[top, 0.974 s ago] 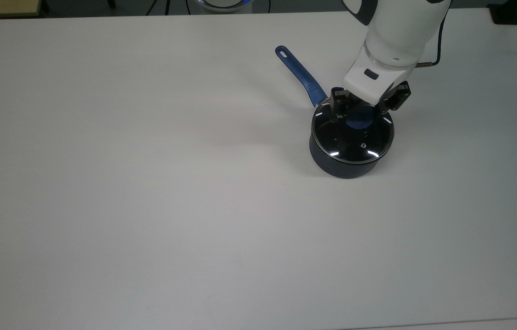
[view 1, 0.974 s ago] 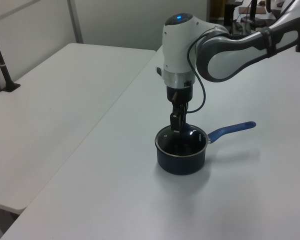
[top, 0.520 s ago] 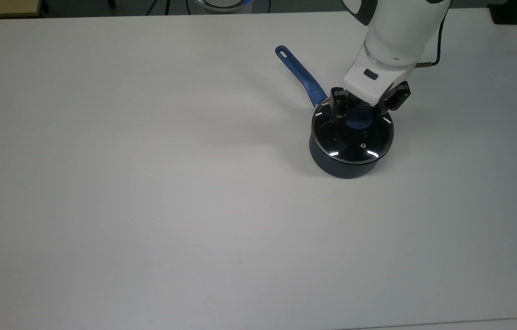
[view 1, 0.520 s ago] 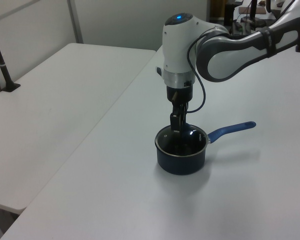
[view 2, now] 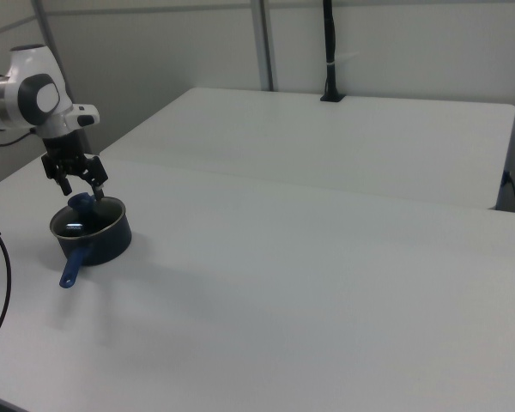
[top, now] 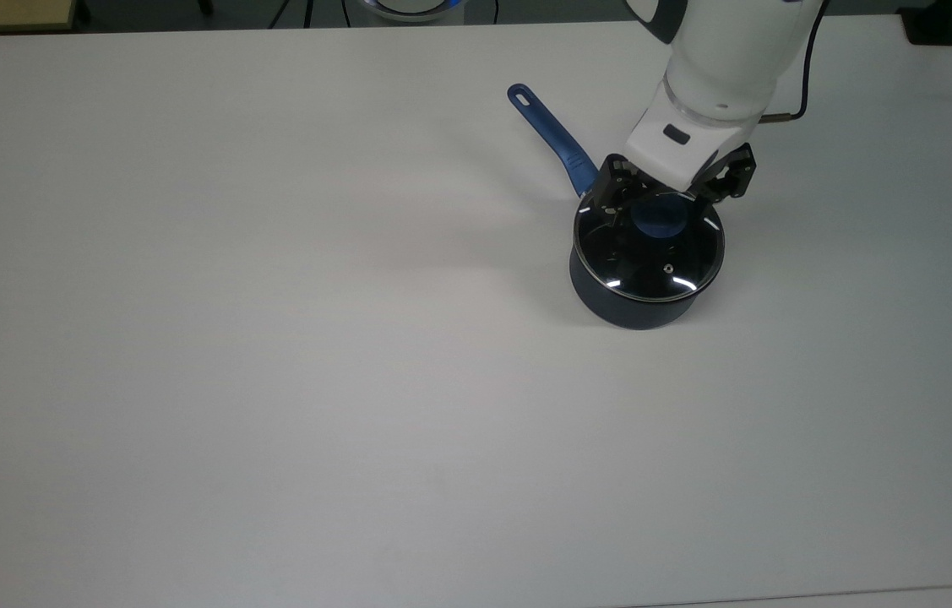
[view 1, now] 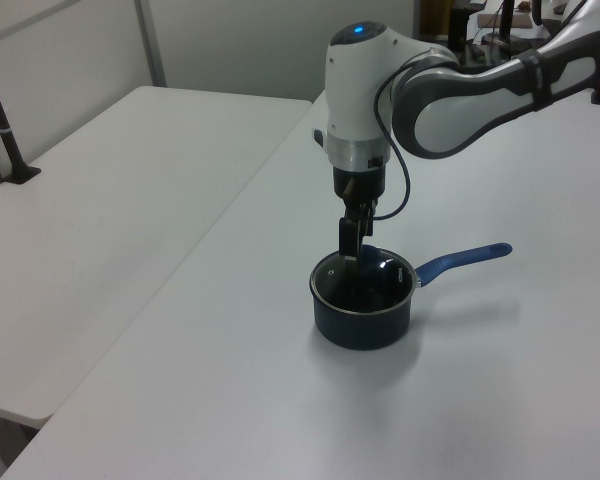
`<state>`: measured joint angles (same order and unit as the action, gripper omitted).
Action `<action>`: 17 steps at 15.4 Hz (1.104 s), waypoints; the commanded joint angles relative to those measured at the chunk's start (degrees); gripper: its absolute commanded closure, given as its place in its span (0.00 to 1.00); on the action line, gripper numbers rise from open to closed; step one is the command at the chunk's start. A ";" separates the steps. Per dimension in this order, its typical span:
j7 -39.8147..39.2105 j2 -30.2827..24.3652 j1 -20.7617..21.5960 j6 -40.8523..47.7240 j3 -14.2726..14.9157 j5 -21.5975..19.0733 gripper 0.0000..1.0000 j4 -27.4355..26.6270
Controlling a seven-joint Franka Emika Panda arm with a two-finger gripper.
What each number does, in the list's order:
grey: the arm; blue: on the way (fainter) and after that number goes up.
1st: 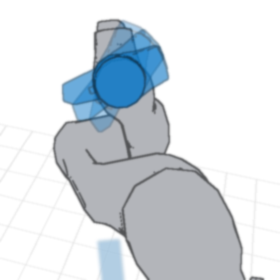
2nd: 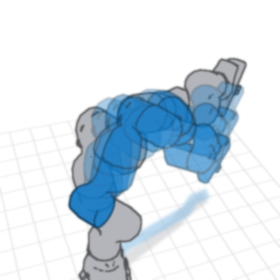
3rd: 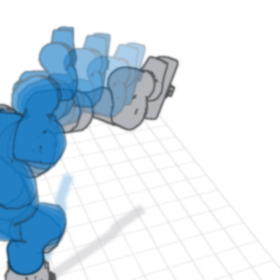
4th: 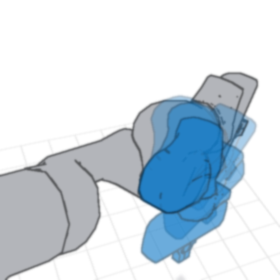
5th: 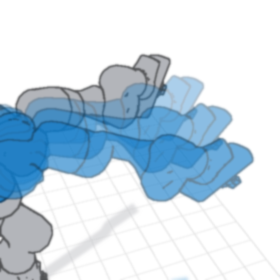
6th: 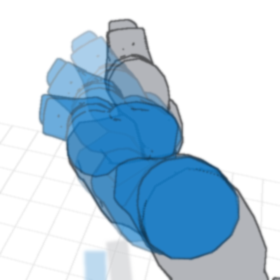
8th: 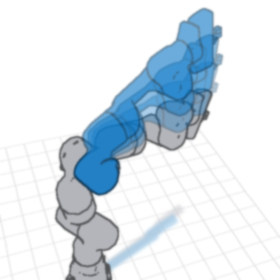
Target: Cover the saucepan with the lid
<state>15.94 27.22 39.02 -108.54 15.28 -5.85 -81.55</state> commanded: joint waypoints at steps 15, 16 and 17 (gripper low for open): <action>-10.40 -20.45 -29.87 17.93 -11.33 4.79 0.00 -7.66; -11.45 -20.98 -31.36 18.10 -11.33 4.79 0.00 -7.92; -12.42 -21.42 -32.86 18.10 -11.33 4.79 0.00 -7.92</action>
<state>6.06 9.71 10.37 -91.49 5.41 -1.63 -86.71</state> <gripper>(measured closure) 0.000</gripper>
